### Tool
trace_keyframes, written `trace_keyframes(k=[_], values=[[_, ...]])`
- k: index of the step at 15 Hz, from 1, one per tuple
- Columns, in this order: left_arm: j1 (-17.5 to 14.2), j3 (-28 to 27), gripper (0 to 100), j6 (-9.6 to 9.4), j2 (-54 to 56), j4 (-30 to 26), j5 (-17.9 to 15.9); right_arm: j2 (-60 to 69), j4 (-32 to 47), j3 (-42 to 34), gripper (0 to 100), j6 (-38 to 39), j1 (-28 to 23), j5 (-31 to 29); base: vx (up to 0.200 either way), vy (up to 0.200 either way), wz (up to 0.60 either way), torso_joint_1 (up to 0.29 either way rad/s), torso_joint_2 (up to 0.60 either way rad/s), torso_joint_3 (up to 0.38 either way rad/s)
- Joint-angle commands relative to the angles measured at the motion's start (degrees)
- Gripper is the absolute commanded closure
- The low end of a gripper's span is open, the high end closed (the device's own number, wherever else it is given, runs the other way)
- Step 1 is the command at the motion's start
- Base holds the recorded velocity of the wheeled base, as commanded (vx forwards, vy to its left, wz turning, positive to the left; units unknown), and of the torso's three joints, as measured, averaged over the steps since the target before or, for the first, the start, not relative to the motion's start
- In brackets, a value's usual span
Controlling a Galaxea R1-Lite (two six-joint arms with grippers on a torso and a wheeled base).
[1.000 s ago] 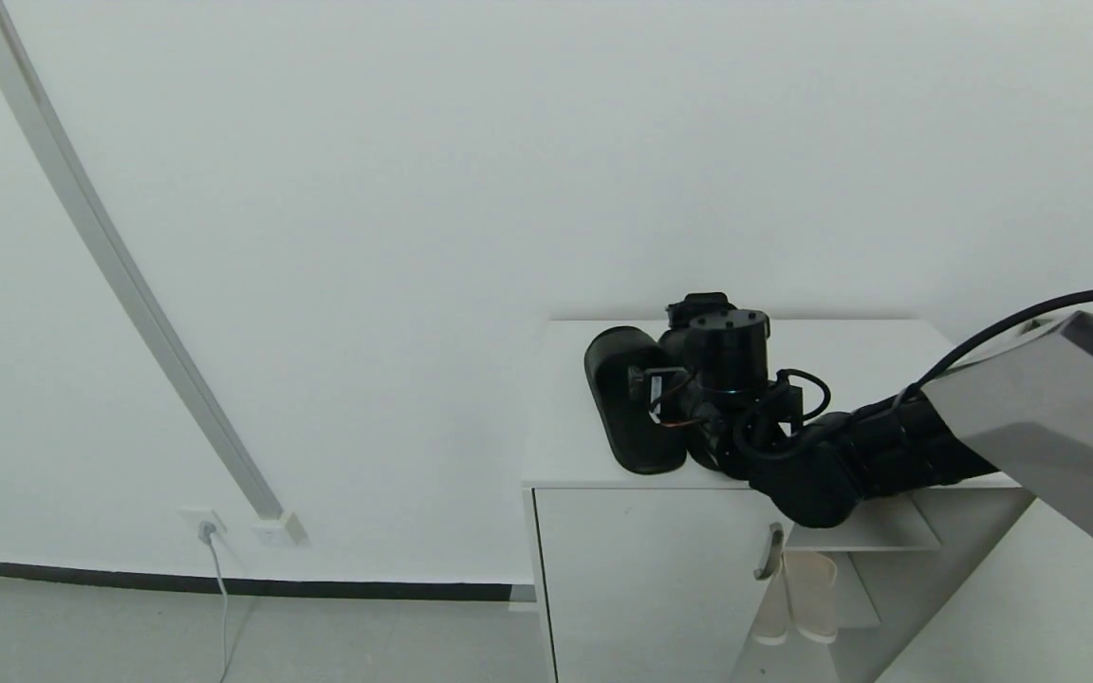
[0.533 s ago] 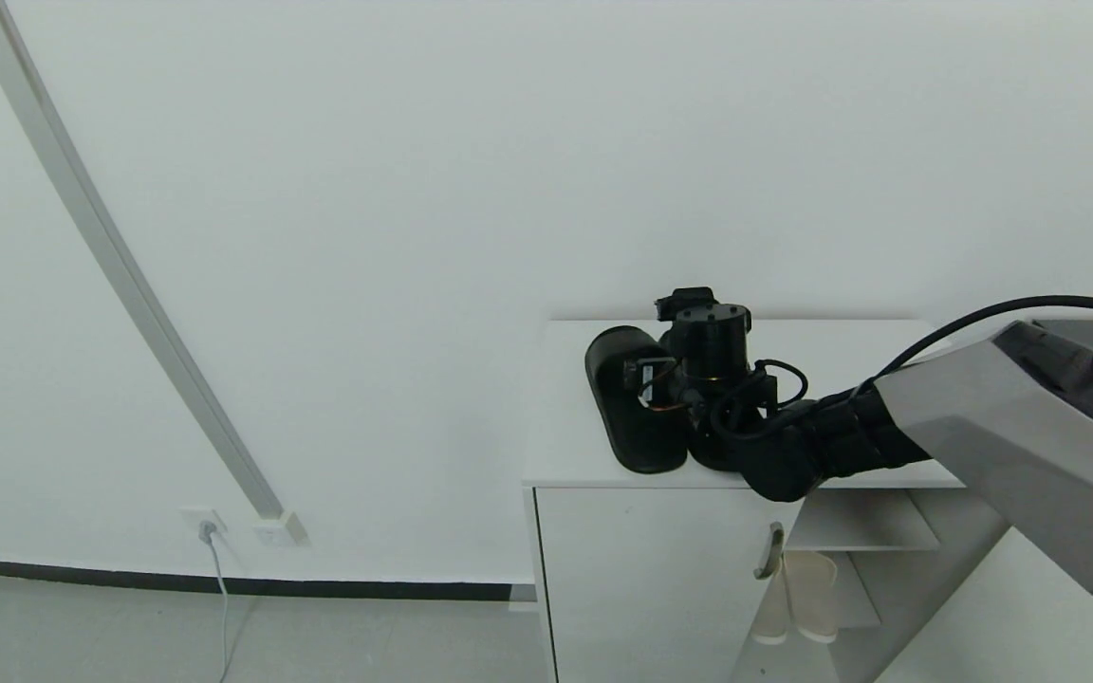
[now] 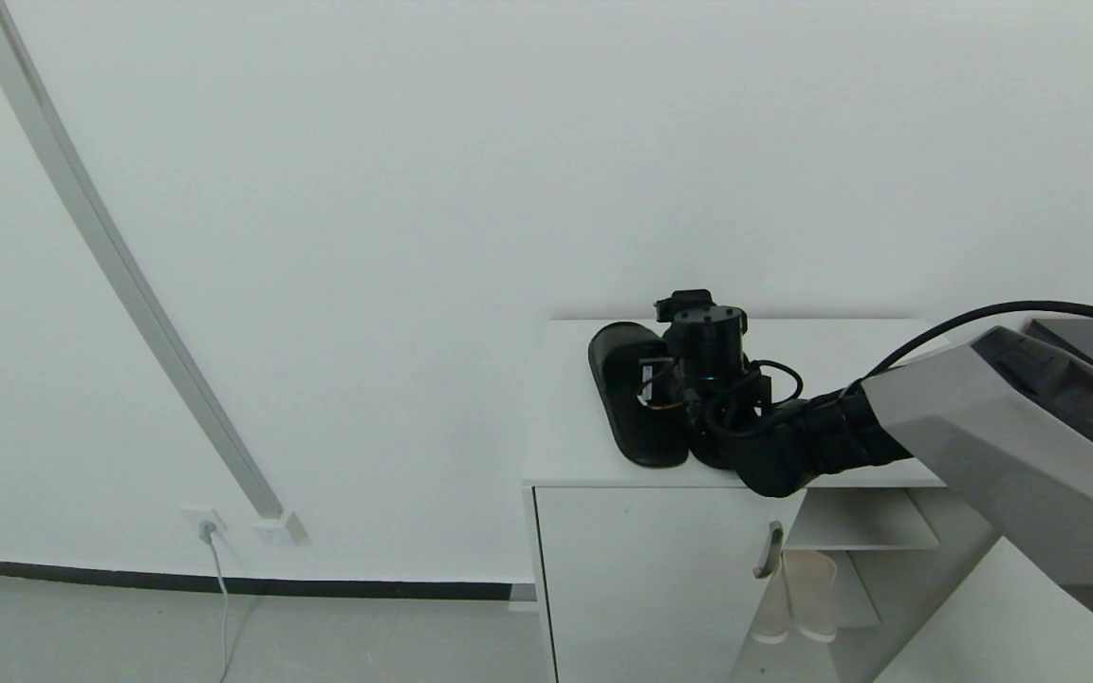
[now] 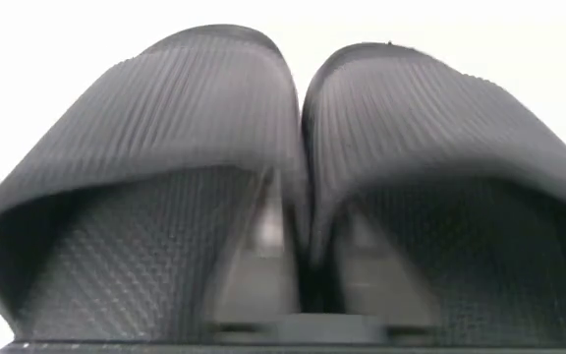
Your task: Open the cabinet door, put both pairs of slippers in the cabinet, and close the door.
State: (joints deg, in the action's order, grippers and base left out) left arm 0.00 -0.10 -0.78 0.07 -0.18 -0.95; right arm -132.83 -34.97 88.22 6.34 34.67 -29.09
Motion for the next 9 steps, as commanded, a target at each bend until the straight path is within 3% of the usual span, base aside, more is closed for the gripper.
trace_keyframes(k=[1,9], values=[[0.0,0.01,100,-0.01,-0.07,0.01,-0.02,0.2,-0.09,0.02,100,-0.01,0.05,-0.01,0.0,0.0,0.0,0.0,0.0,0.0],[0.0,0.01,100,-0.01,-0.07,0.01,-0.02,6.44,-0.27,-4.46,100,0.16,1.45,-0.18,0.0,0.0,0.0,0.0,0.0,0.0]])
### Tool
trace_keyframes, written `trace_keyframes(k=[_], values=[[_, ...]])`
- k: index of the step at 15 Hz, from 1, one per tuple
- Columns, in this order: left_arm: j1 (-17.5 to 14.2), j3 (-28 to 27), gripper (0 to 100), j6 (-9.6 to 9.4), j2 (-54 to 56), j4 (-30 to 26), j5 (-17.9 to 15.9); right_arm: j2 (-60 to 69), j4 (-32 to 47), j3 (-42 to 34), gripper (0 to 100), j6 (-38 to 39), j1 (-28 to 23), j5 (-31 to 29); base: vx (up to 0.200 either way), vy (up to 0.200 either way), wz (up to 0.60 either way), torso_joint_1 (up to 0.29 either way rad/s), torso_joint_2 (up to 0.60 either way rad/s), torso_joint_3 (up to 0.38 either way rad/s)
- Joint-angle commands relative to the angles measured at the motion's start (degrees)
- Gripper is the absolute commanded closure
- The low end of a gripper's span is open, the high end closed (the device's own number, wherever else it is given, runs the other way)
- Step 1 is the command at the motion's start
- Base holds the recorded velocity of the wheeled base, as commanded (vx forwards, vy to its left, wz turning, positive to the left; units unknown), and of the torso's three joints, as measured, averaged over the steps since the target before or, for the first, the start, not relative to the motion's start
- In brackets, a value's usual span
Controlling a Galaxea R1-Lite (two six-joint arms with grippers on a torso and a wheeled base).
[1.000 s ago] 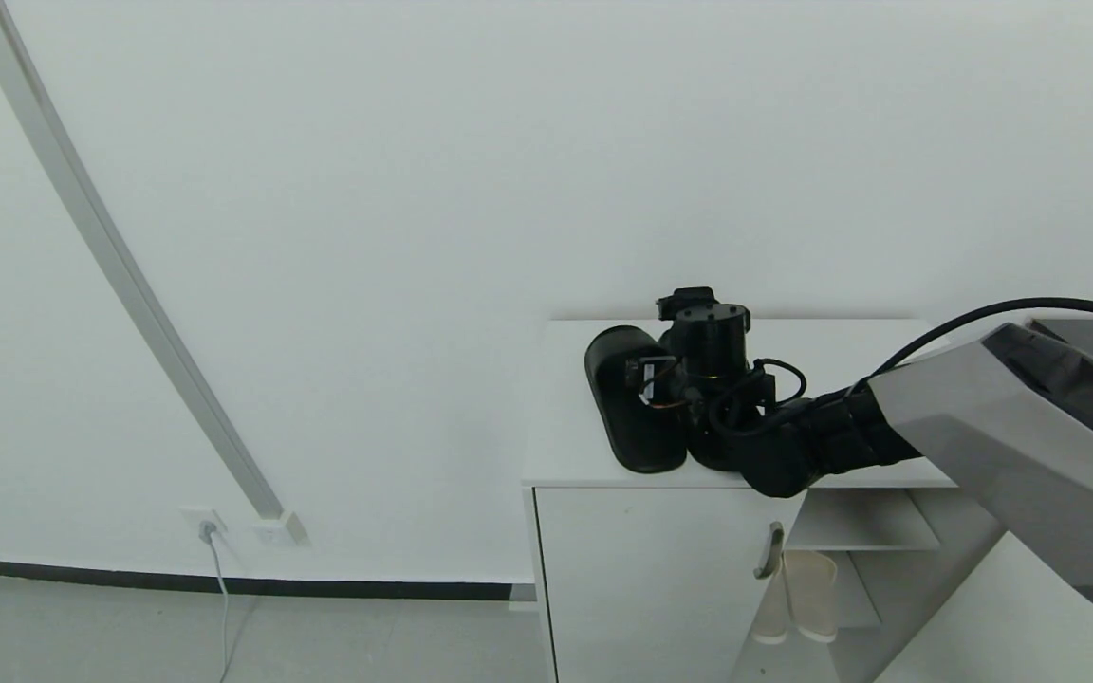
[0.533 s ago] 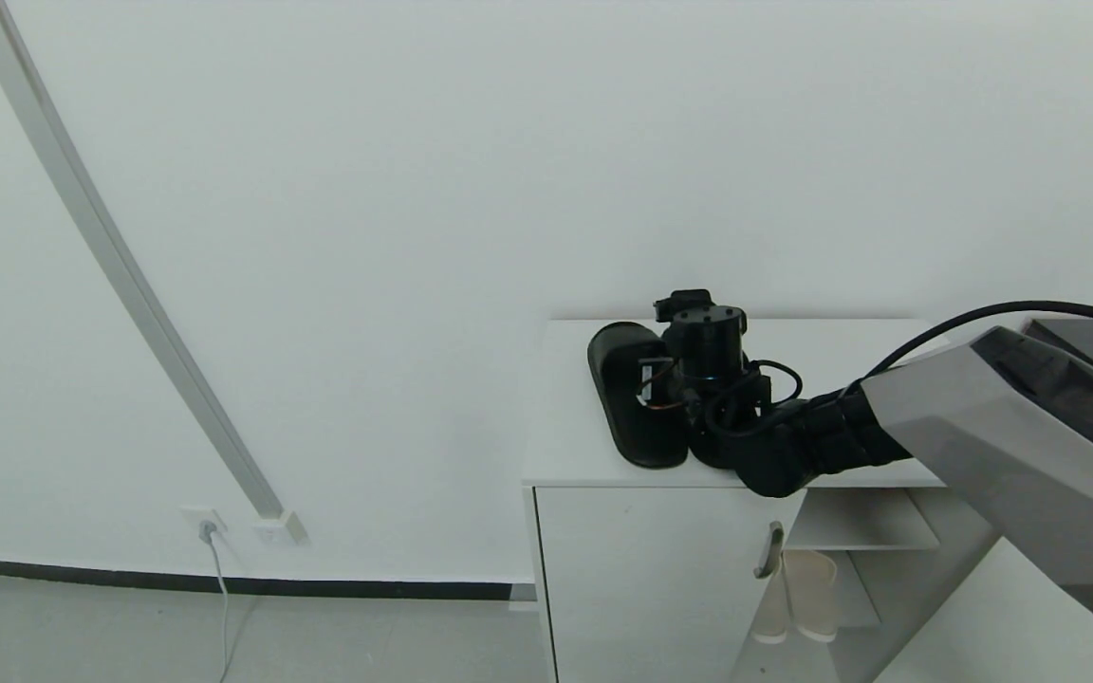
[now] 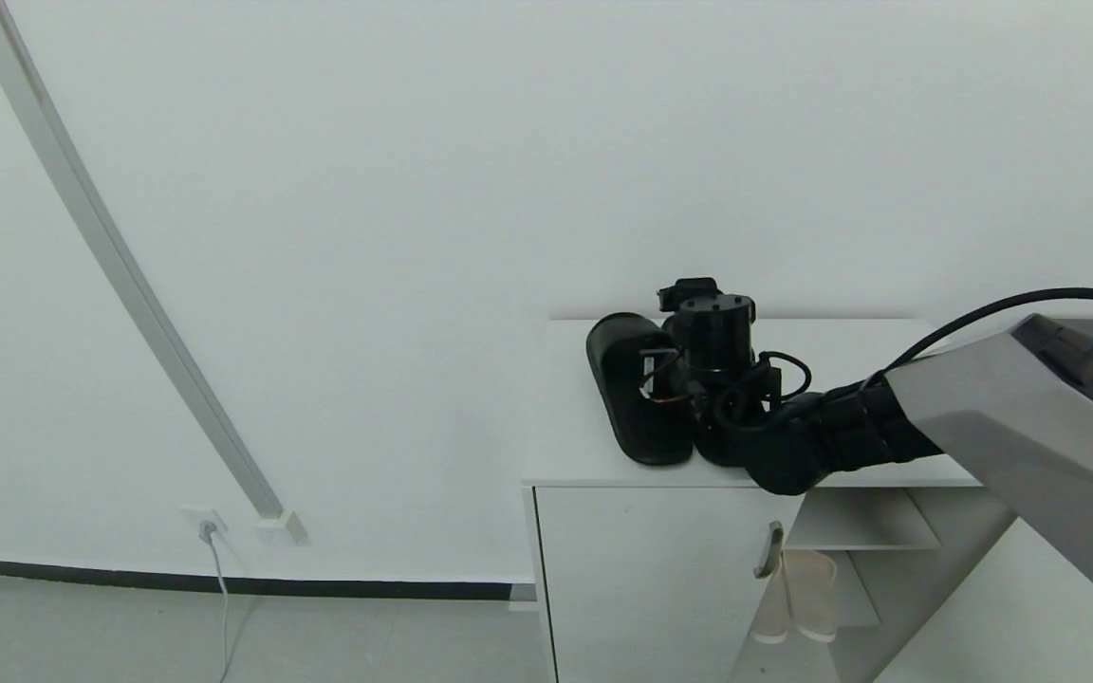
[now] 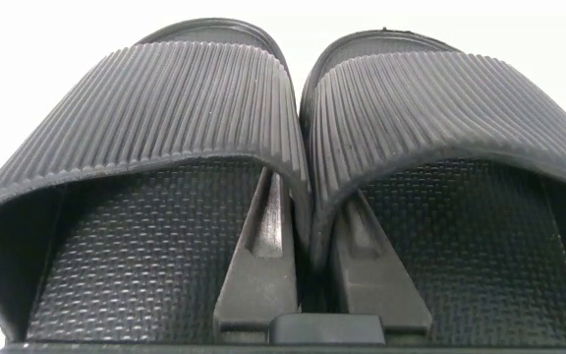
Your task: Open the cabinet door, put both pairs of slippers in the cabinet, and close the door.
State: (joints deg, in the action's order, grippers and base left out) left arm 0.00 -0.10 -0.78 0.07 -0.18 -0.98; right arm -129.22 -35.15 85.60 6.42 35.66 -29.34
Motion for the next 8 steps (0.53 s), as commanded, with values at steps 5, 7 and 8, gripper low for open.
trace_keyframes(k=[5,7,8], values=[[0.0,0.01,100,-0.01,-0.07,0.01,0.01,15.05,-3.26,-18.01,100,0.26,3.63,1.39,0.0,0.0,0.0,0.0,0.0,0.0],[0.0,0.01,100,-0.01,-0.07,0.01,0.01,21.29,-4.32,-26.54,100,0.34,6.27,4.03,0.0,0.0,0.0,0.0,0.0,0.0],[0.0,0.01,100,-0.01,-0.07,0.01,0.01,24.19,-4.67,-30.32,100,0.43,7.32,4.73,0.0,0.0,0.0,0.0,0.0,0.0]])
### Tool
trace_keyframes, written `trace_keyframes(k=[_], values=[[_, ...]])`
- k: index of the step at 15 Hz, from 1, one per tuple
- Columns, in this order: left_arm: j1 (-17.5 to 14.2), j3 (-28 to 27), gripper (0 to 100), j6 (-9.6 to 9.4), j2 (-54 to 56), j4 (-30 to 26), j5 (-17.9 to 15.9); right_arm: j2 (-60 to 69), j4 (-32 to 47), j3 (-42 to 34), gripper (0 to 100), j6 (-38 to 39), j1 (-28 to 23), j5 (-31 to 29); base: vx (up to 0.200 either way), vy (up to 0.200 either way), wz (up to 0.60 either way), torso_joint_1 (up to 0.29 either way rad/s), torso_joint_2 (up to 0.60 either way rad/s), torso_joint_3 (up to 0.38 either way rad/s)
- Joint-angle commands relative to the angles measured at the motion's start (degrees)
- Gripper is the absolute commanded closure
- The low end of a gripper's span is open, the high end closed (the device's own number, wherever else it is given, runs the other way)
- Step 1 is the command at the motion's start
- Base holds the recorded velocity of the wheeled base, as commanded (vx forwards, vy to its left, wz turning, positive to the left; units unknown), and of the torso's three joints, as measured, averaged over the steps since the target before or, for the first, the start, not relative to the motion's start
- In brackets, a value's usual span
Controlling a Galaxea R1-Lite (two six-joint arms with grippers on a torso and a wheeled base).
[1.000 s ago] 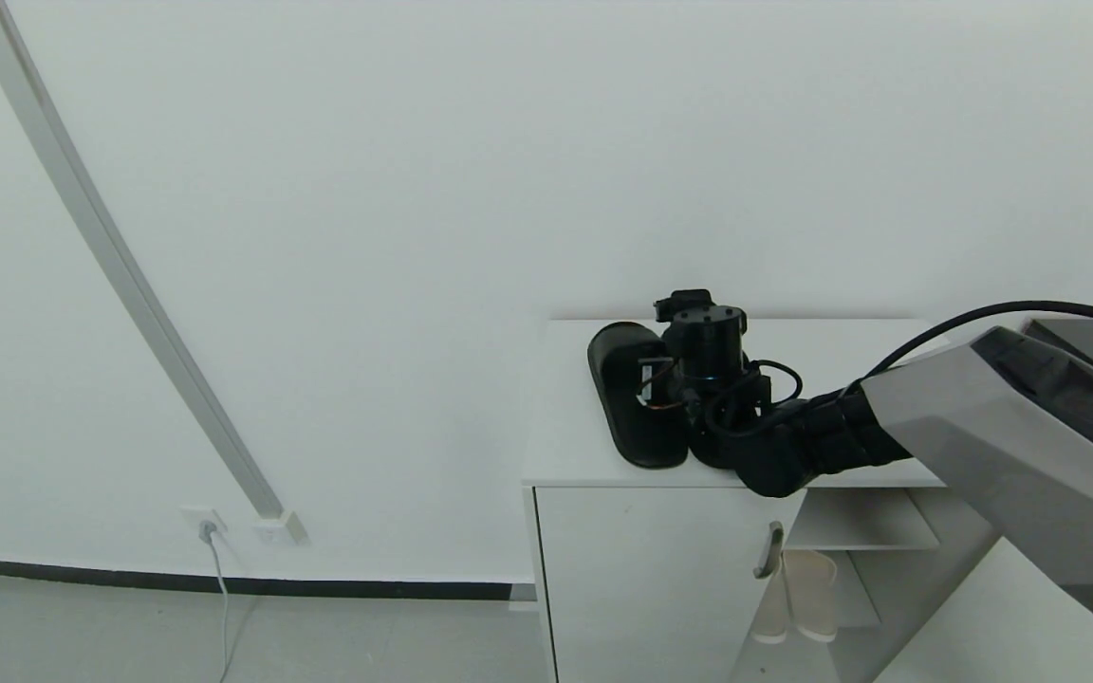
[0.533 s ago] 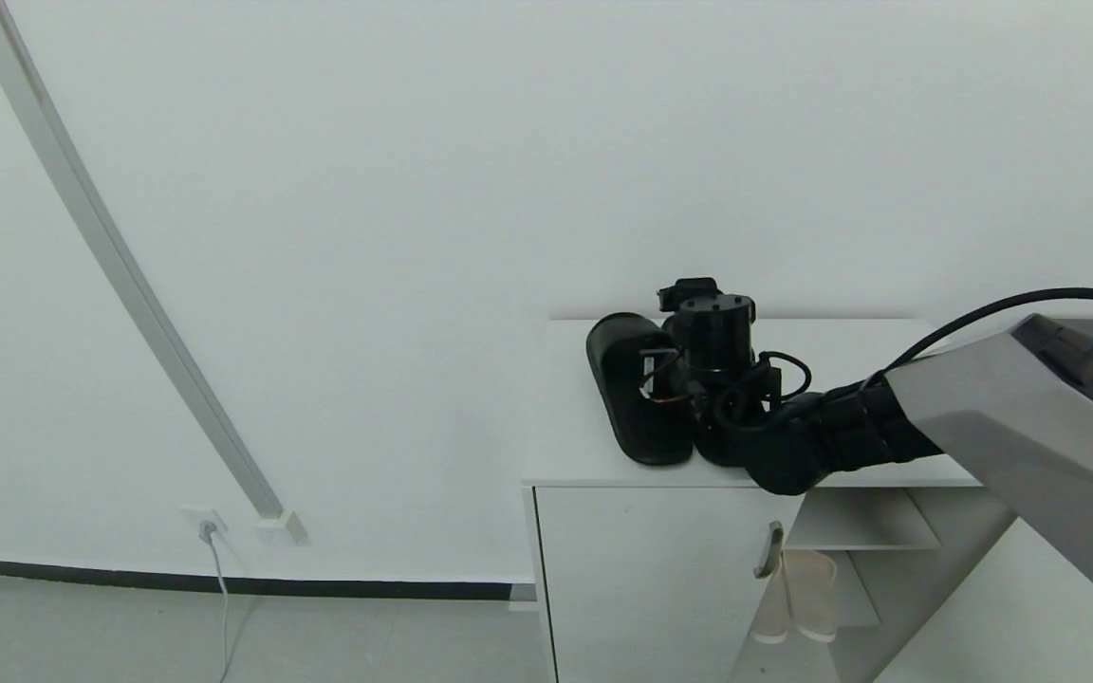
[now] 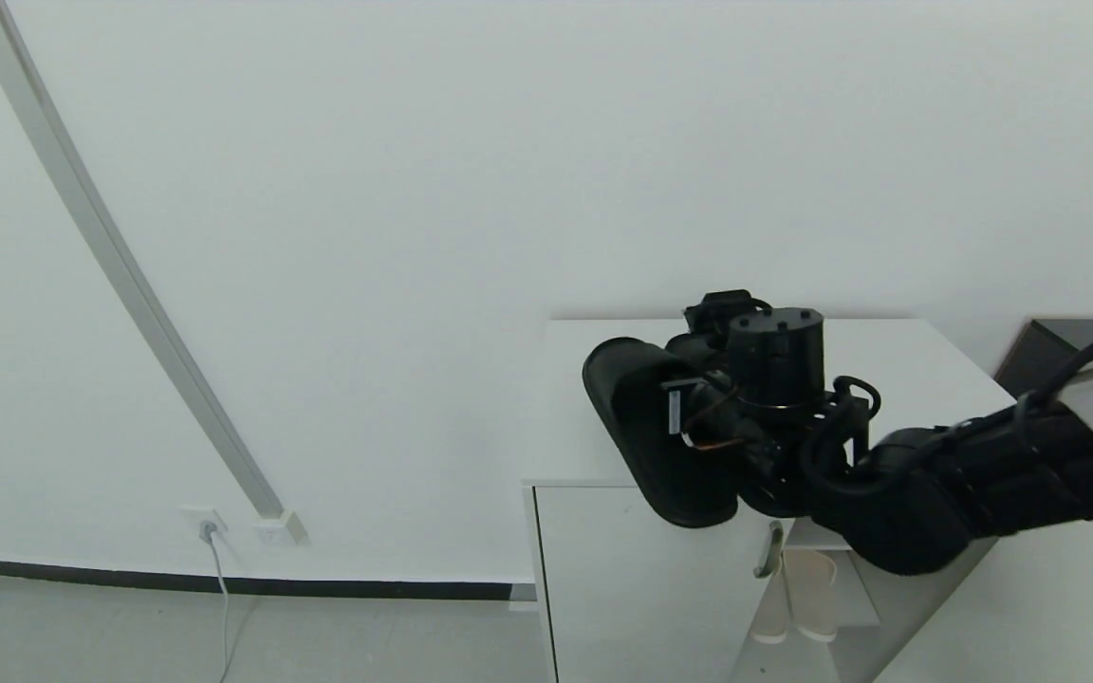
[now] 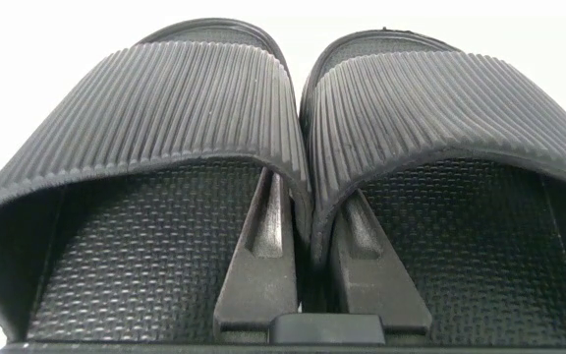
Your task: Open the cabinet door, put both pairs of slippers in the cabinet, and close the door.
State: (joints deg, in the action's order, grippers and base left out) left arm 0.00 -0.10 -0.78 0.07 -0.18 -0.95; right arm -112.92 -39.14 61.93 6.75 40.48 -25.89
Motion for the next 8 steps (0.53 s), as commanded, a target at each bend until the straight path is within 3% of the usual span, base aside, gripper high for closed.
trace_keyframes(k=[1,3,8], values=[[0.0,0.01,100,-0.1,-0.07,0.01,-0.02,10.44,-1.37,-10.51,100,0.1,3.28,1.81,0.0,0.0,0.0,0.0,0.0,0.0],[0.0,0.01,100,-0.01,-0.07,0.01,-0.02,13.96,-2.34,-16.31,100,-0.6,4.87,3.83,0.0,0.0,0.0,0.0,0.0,0.0],[0.0,0.01,100,-0.1,-0.07,0.01,-0.02,13.52,-2.52,-16.4,100,-1.13,6.27,3.66,0.0,0.0,0.0,0.0,0.0,0.0]])
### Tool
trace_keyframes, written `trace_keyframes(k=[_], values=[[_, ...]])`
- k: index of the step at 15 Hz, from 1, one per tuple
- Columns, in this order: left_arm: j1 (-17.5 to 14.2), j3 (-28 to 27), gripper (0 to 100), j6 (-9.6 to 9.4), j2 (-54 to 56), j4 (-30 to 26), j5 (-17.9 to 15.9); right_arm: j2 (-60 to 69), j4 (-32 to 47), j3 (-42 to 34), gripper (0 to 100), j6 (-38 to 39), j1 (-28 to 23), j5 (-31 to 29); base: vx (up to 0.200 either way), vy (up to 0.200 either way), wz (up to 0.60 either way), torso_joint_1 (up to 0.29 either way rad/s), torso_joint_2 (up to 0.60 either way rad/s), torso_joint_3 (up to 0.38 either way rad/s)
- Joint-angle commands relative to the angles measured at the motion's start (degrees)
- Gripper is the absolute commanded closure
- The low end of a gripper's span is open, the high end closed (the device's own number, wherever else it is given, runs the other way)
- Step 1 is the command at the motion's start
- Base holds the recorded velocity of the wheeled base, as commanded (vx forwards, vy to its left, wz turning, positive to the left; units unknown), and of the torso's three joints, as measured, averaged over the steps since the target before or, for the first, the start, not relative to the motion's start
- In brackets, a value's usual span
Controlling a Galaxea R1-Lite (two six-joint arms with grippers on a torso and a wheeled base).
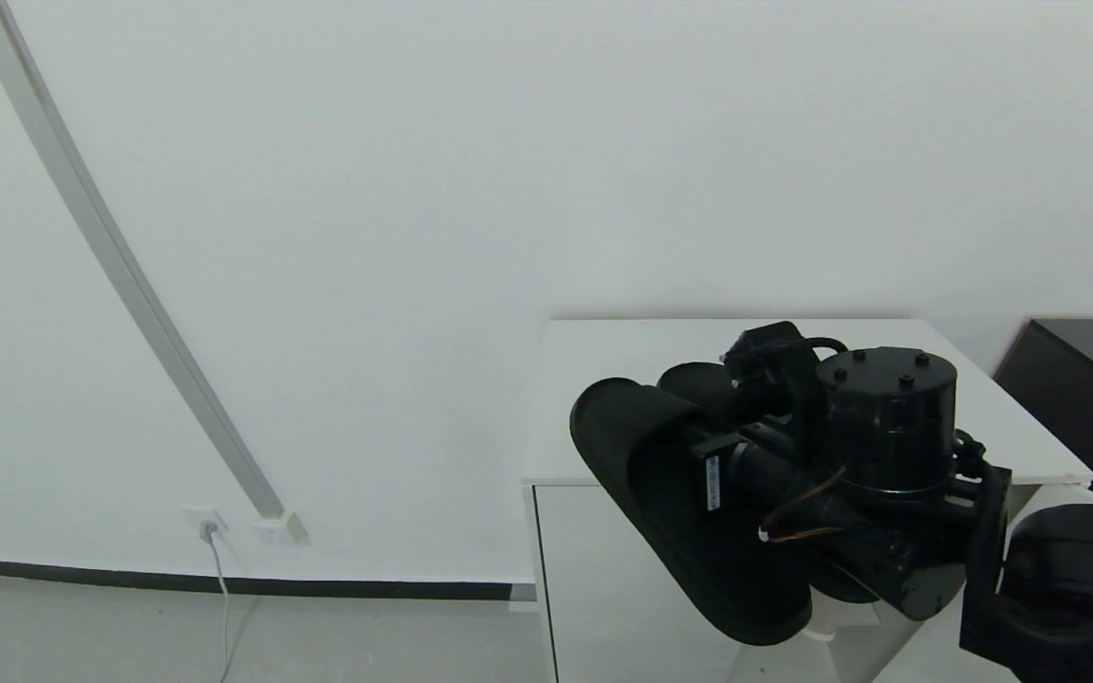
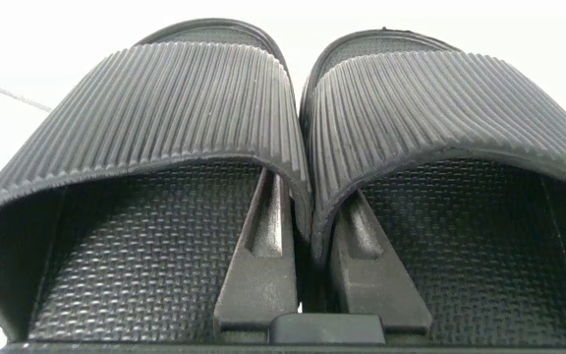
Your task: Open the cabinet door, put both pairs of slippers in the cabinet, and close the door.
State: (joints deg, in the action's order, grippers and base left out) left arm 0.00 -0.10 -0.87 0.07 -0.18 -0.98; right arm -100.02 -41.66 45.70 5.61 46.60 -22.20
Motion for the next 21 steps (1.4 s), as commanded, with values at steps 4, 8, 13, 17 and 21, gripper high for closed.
trace_keyframes(k=[4,8,13,17,21], values=[[0.0,0.01,100,-0.01,-0.07,0.01,-0.08,0.62,0.0,-0.44,100,0.02,0.59,-0.21,0.0,0.0,0.0,0.0,0.0,0.0],[0.0,0.01,100,-0.01,-0.07,0.01,-0.08,0.62,0.0,-0.26,100,0.11,0.68,-0.21,-0.2,0.0,0.0,0.007,0.0,0.002],[0.0,0.01,100,-0.01,-0.07,0.01,-0.08,0.71,-0.27,-0.61,100,0.11,0.68,-0.21,-0.2,0.0,0.0,0.0,0.0,0.002],[0.0,0.01,100,0.07,-0.07,0.01,-0.08,0.71,-0.27,-1.05,100,0.11,0.68,-0.21,-0.05,0.0,0.0,0.001,0.0,0.001],[0.0,0.01,100,0.07,-0.07,0.01,0.01,1.94,-0.18,-2.37,100,-0.07,0.59,-0.21,0.0,0.0,0.0,0.0,0.0,0.0]])
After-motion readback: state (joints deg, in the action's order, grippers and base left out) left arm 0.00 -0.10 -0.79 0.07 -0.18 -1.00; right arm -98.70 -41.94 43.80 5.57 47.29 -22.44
